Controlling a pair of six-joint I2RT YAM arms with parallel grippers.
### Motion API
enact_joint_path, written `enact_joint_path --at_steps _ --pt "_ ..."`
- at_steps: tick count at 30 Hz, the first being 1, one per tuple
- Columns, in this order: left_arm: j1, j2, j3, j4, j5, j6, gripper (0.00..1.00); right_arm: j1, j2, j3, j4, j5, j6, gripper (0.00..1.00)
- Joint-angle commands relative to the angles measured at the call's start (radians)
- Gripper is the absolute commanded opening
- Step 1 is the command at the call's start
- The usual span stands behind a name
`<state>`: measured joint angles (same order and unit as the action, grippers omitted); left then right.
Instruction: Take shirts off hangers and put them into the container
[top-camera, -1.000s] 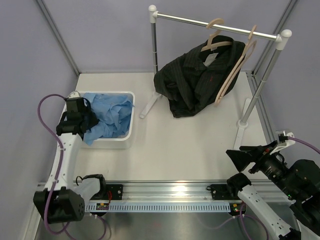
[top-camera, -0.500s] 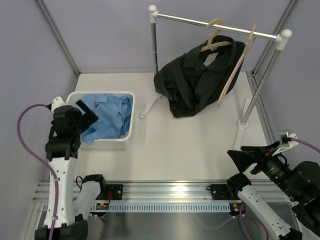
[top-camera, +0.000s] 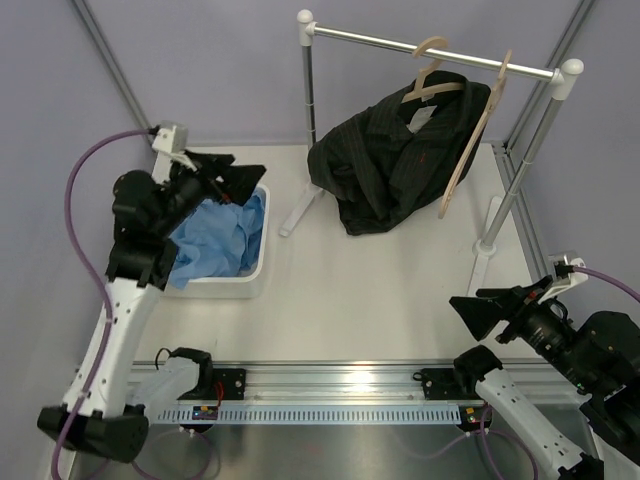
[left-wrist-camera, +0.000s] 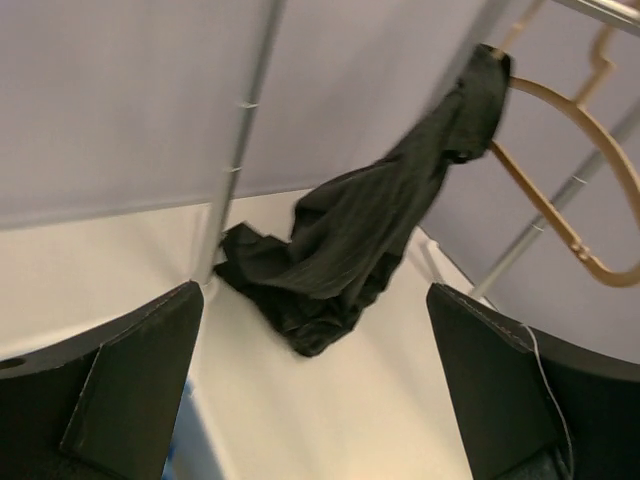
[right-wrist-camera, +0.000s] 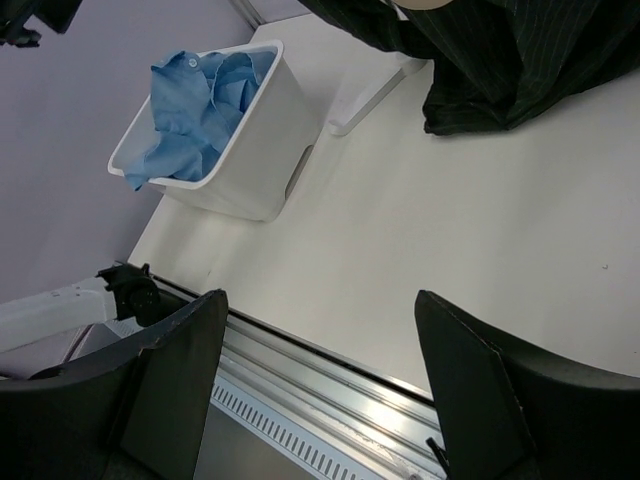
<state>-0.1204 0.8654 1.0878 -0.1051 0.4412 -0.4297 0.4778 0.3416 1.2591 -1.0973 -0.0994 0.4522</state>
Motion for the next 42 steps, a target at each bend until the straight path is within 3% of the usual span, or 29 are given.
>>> enact_joint_path --at_steps 1,6,13,24,26,31,32,33,42 --pt "-0.137 0.168 0.168 0.153 0.117 0.149 0.99 -0.001 0.042 0.04 0.019 -0.02 -0.013 0.84" --pt "-0.241 0.375 0.346 0.13 0.177 0.242 0.99 0.001 0.066 0.045 0.03 -0.016 -0.021 0.84" --pt "-0.308 0.615 0.587 0.05 0.146 0.327 0.99 0.001 0.062 0.02 0.028 -0.002 -0.018 0.84" --pt "-0.395 0.851 0.734 0.019 0.151 0.348 0.99 0.001 0.045 0.037 -0.006 0.036 -0.02 0.84" --pt "-0.409 0.892 0.762 -0.008 0.156 0.355 0.86 0.001 0.04 0.033 -0.012 0.041 -0.02 0.84" --pt "-0.417 0.937 0.839 -0.031 0.183 0.324 0.29 0.001 0.037 0.017 -0.01 0.046 -0.021 0.84" --pt "-0.418 0.936 0.84 -0.028 0.183 0.316 0.06 0.002 0.036 0.016 -0.009 0.046 -0.021 0.84" --pt "-0.42 0.931 0.84 -0.024 0.182 0.312 0.0 0.001 0.034 0.014 -0.007 0.044 -0.021 0.84" --pt "-0.466 0.897 0.892 0.013 0.051 0.256 0.0 0.001 0.031 -0.009 0.011 0.033 -0.015 0.84"
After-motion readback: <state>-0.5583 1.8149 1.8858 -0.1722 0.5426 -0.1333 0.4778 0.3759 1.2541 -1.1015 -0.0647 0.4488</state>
